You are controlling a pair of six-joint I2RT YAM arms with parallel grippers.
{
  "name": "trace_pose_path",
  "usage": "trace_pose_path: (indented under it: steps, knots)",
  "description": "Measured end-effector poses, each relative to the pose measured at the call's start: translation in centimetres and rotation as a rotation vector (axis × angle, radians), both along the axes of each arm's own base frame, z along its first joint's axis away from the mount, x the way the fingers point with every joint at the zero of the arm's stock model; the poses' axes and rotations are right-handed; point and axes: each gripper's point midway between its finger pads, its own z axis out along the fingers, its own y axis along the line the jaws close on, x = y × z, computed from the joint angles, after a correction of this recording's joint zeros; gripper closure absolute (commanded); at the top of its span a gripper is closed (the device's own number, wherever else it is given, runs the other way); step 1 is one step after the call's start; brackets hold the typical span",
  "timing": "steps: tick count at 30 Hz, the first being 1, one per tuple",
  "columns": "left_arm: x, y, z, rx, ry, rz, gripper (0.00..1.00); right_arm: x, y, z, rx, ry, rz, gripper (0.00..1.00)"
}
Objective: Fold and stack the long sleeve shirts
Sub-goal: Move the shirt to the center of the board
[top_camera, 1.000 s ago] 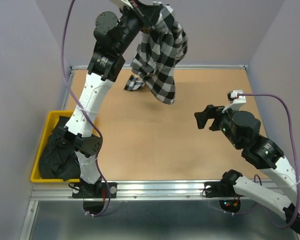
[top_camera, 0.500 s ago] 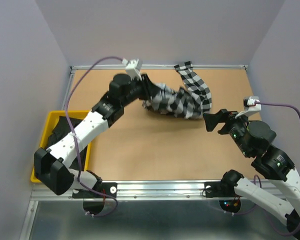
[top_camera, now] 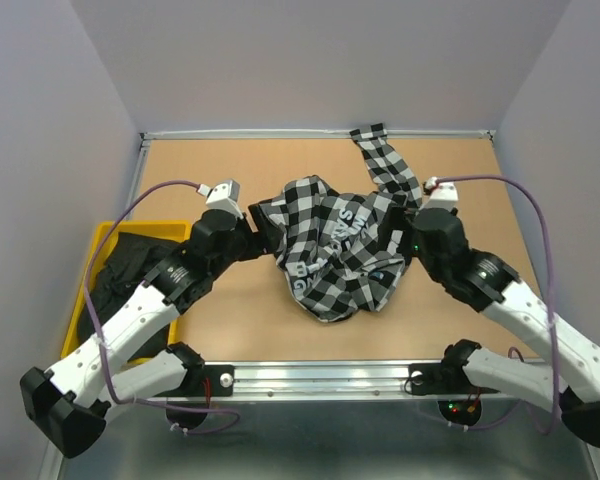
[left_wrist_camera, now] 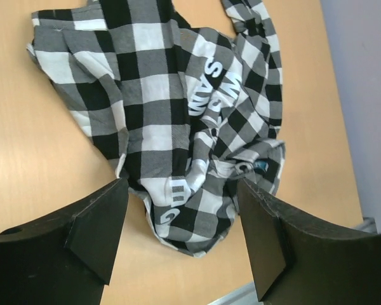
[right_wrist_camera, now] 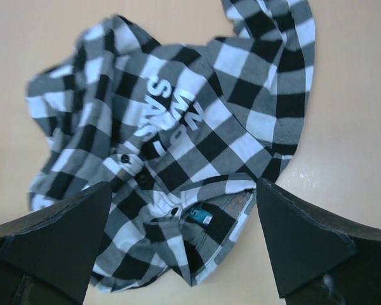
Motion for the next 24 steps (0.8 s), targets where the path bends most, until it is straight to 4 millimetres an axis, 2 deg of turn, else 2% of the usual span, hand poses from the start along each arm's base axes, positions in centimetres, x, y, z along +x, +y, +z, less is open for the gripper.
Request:
trace_pose_path:
  steps: [1, 2, 4, 5, 8, 10, 18, 21, 24]
  knots:
    - [0.4, 0.0, -0.5, 0.016, 0.012, 0.014, 0.2, 0.4, 0.2, -0.7, -0.012, 0.022, -0.01, 0.0]
    - [0.7, 0.0, -0.9, 0.029, 0.024, 0.021, 0.2, 1.1, 0.7, -2.3, -0.041, 0.065, -0.029, 0.0]
    - [1.7, -0.4, -2.6, 0.073, 0.071, 0.032, 0.2, 2.2, 1.2, -5.0, -0.081, 0.141, -0.054, 0.01]
    - [2.5, -0.6, -4.1, 0.109, 0.109, 0.038, 0.2, 2.9, 1.5, -7.1, -0.104, 0.201, -0.07, 0.02]
    - [3.5, -0.6, -8.3, 0.195, 0.206, 0.049, 0.21, 4.2, 1.0, -11.3, -0.132, 0.322, -0.128, 0.06]
    - [3.9, -0.1, -9.4, 0.223, 0.23, 0.057, 0.21, 4.8, 0.3, -13.1, -0.124, 0.374, -0.17, 0.09]
    - [6.9, 2.6, -8.7, 0.227, 0.173, 0.122, 0.21, 6.3, -2.9, -17.8, -0.029, 0.479, -0.304, 0.32]
    - [7.4, 3.0, -8.5, 0.22, 0.161, 0.125, 0.21, 6.7, -3.8, -19.1, -0.001, 0.518, -0.338, 0.35]
    - [7.6, 2.9, -8.5, 0.217, 0.151, 0.11, 0.21, 6.7, -3.7, -19.7, 0.029, 0.534, -0.329, 0.33]
